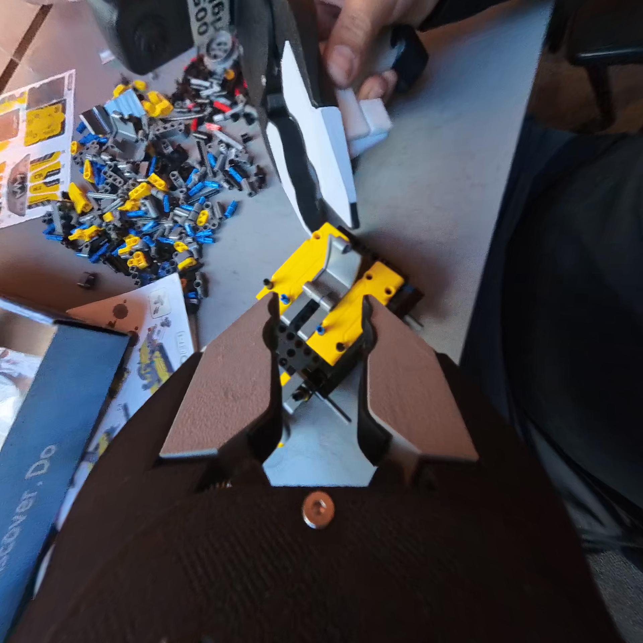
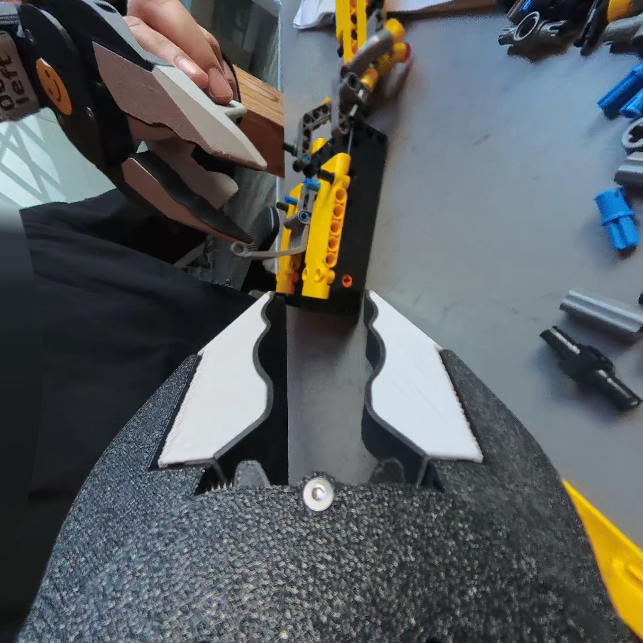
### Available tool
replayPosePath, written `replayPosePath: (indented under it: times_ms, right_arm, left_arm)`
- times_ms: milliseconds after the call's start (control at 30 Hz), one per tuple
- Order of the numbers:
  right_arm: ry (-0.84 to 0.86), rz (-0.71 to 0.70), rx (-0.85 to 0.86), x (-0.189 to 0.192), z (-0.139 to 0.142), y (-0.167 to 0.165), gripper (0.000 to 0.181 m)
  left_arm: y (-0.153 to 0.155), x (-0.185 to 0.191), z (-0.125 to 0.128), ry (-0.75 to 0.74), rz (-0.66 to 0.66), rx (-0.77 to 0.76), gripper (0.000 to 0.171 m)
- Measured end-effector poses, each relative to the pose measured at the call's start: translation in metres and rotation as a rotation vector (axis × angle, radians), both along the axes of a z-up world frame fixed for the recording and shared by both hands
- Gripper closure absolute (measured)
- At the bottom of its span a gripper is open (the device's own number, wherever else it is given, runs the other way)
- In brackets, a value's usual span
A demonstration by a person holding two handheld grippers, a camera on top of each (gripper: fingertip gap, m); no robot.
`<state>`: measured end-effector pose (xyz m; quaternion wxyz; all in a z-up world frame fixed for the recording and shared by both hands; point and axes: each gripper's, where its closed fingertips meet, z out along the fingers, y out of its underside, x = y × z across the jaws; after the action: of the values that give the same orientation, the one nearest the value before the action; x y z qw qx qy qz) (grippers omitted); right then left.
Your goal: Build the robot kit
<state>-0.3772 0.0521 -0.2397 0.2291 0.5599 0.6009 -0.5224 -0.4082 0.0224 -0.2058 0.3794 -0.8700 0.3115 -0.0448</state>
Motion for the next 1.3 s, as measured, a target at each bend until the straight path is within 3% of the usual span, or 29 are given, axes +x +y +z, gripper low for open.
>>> replayPosePath:
  times_ms: [167, 267, 367, 567, 700, 767, 967, 1200, 1300]
  right_arm:
    - [0.088, -0.081, 0.206, 0.009, -0.005, 0.007, 0.131]
    - [0.162, -0.114, 0.393, 0.019, -0.007, 0.006, 0.118]
    - [0.248, -0.131, 0.620, 0.024, -0.010, 0.006, 0.104]
    - [0.368, -0.162, 0.878, 0.016, -0.011, -0.013, 0.104]
    - [0.339, -0.219, 0.948, 0.007, -0.026, -0.024, 0.102]
    - [0.354, -0.246, 0.967, 0.006, -0.026, -0.025, 0.101]
    - [0.355, -0.253, 0.932, 0.015, -0.025, -0.027, 0.100]
    - [0.374, -0.264, 0.938, 0.012, -0.025, -0.028, 0.095]
    - [0.392, -0.227, 0.931, 0.009, -0.025, -0.039, 0.083]
  left_arm:
    - [-0.029, 0.002, -0.014, -0.011, -0.029, -0.017, 0.118]
    - [-0.037, -0.004, -0.021, 0.071, -0.030, -0.016, 0.118]
    - [-0.033, -0.006, -0.021, 0.128, -0.053, -0.002, 0.115]
    - [-0.016, -0.009, -0.018, 0.160, -0.073, 0.018, 0.102]
    - [-0.010, -0.005, -0.015, 0.135, -0.132, 0.000, 0.096]
    - [-0.010, -0.012, -0.013, 0.083, -0.139, -0.063, 0.082]
    - [-0.011, -0.012, -0.006, 0.101, -0.300, -0.125, 0.084]
    - [-0.009, -0.027, -0.048, 0.400, -0.328, -0.128, 0.080]
    - [-0.007, -0.016, -0.047, 0.390, -0.347, -0.115, 0.078]
